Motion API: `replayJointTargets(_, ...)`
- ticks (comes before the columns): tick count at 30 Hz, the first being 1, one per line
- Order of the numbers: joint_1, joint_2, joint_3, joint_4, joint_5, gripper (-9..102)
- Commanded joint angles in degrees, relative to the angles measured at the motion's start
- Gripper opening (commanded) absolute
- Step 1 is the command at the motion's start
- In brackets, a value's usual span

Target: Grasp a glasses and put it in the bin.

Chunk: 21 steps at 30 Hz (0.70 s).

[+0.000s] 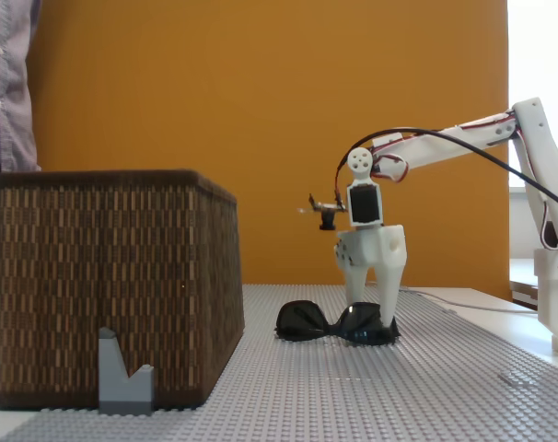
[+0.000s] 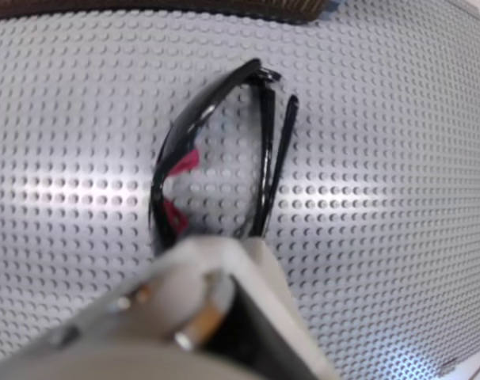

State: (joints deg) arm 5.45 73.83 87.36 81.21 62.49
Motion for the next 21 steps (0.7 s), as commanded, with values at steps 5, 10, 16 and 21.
replayJointTargets(5, 0.79, -1.14, -3.08, -2.02, -1.05, 0)
replayJointTargets(10, 1.23, 0.62, -3.43, -2.37, -3.87, -1)
replayJointTargets(16, 1.76, 9.58, -6.33, -3.34, -6.33, -1)
replayJointTargets(21, 1.76, 16.52, -8.09, -2.99, -7.47, -1)
